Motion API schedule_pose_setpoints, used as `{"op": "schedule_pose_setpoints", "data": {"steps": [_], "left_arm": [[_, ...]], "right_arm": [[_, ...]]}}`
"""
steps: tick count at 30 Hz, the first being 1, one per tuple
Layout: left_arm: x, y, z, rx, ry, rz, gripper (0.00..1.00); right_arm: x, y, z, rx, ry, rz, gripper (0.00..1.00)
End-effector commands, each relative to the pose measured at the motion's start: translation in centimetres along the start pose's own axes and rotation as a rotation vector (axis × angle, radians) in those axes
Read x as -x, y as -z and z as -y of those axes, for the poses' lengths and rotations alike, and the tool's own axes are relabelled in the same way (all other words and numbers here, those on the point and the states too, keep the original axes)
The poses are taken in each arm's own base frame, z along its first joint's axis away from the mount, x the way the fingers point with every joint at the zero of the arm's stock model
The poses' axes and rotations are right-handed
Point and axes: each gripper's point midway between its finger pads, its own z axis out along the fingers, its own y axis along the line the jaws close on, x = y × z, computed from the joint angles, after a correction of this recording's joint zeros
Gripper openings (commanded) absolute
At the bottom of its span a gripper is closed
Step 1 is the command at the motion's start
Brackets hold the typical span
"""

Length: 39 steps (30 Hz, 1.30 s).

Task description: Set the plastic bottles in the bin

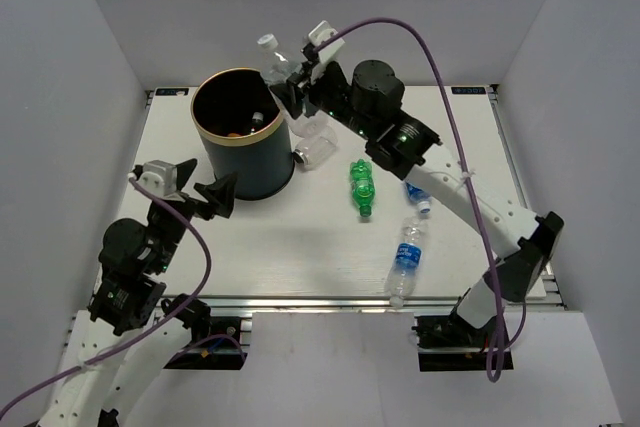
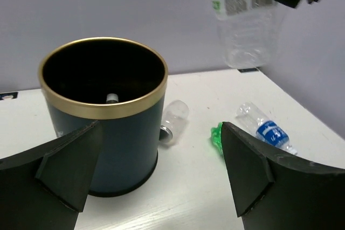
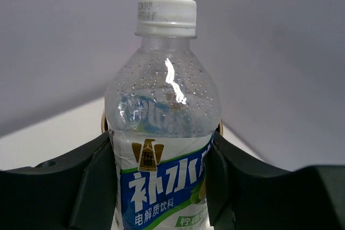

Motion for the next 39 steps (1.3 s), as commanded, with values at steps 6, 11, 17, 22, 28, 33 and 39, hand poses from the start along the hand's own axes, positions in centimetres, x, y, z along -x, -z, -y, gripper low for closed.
{"op": "schedule_pose_setpoints", "data": {"steps": [6, 11, 17, 22, 28, 33, 39], "left_arm": [[0.6, 1.1, -2.3, 0.123, 0.023, 0.035, 1.0], [0.9, 1.3, -2.6, 0.14, 0.033, 0.047, 1.0], [0.9, 1.3, -2.7, 0.137, 0.029, 0.047, 1.0], [-0.5, 0.2, -1.4, 0.061, 0.026, -0.004, 1.0], [-2.4, -1.4, 1.8, -0.125, 0.04, -0.076, 1.0], [-6.2, -4.3, 5.2, -0.33, 0.063, -0.252, 0.96], [-11.9, -9.1, 8.2, -0.416, 0.18, -0.561, 0.7]], "right_arm": [[3.1, -8.2, -2.6, 0.209, 0.038, 0.307, 0.09], [1.2, -13.1, -0.7, 0.206, -0.025, 0.394, 0.09], [-3.5, -15.0, 1.6, 0.173, -0.115, 0.358, 0.77], [-4.1, -14.0, 2.6, 0.162, -0.116, 0.336, 0.9], [3.0, -9.1, 3.4, 0.112, -0.039, 0.403, 0.9], [2.7, -1.5, 8.7, -0.256, -0.129, 0.227, 0.9], [-8.1, 8.6, 12.3, -0.608, -0.115, -0.132, 0.6]]}}
